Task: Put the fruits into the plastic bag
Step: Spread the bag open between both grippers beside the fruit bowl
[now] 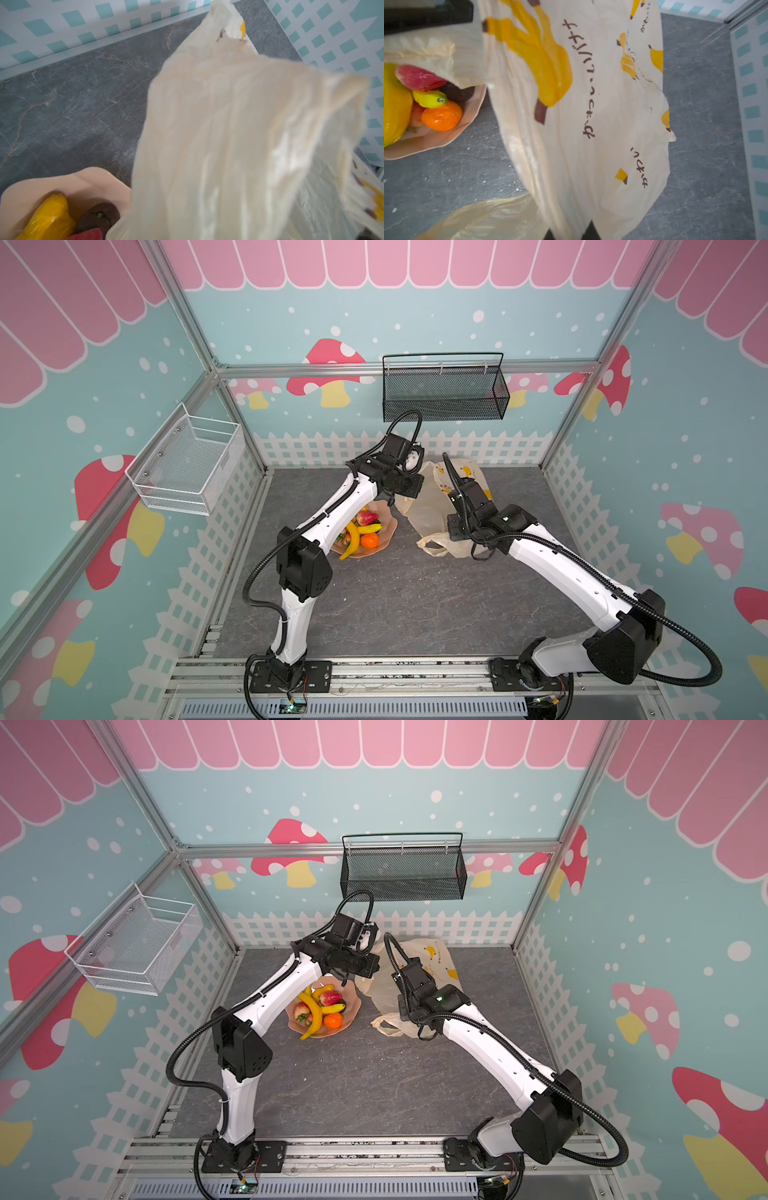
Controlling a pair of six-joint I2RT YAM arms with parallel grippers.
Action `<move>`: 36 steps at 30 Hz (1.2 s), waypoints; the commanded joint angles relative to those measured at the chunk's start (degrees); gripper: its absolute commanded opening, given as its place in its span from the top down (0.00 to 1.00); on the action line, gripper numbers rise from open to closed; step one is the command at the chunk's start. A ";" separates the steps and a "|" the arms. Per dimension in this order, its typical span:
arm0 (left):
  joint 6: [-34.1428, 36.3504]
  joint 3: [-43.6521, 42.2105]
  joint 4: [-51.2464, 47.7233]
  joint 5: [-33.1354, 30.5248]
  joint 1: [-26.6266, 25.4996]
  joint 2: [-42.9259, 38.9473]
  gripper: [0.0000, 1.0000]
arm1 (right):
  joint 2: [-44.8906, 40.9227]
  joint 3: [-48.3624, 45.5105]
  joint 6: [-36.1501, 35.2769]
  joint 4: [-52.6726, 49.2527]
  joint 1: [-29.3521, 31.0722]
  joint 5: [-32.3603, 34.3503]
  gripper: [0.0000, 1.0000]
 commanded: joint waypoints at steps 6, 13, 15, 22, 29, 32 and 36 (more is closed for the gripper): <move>2.98 3.87 -2.73 2.77 3.20 -0.90 0.69 | -3.82 3.86 8.57 -2.00 -0.15 -11.86 1.00; -2.22 3.86 -0.37 6.10 3.21 0.30 0.41 | -4.29 4.30 13.79 0.91 -0.30 -16.49 1.00; -3.53 3.82 0.98 6.05 3.23 0.72 0.38 | -4.29 3.63 15.57 2.39 -0.36 -17.05 1.00; -9.66 5.80 4.14 5.44 5.20 -0.39 0.06 | -4.79 0.16 19.74 6.90 -0.77 -18.11 1.00; -17.00 7.47 7.77 13.59 7.16 -0.73 0.01 | -7.44 -4.61 22.12 9.19 -2.78 -18.34 1.00; -18.90 7.48 8.89 16.86 7.13 -0.38 0.01 | -9.15 -6.96 23.31 11.17 -4.59 -19.19 1.00; -19.59 6.65 9.11 16.02 7.24 -1.26 0.01 | -9.74 -8.19 24.04 13.92 -6.37 -21.10 1.00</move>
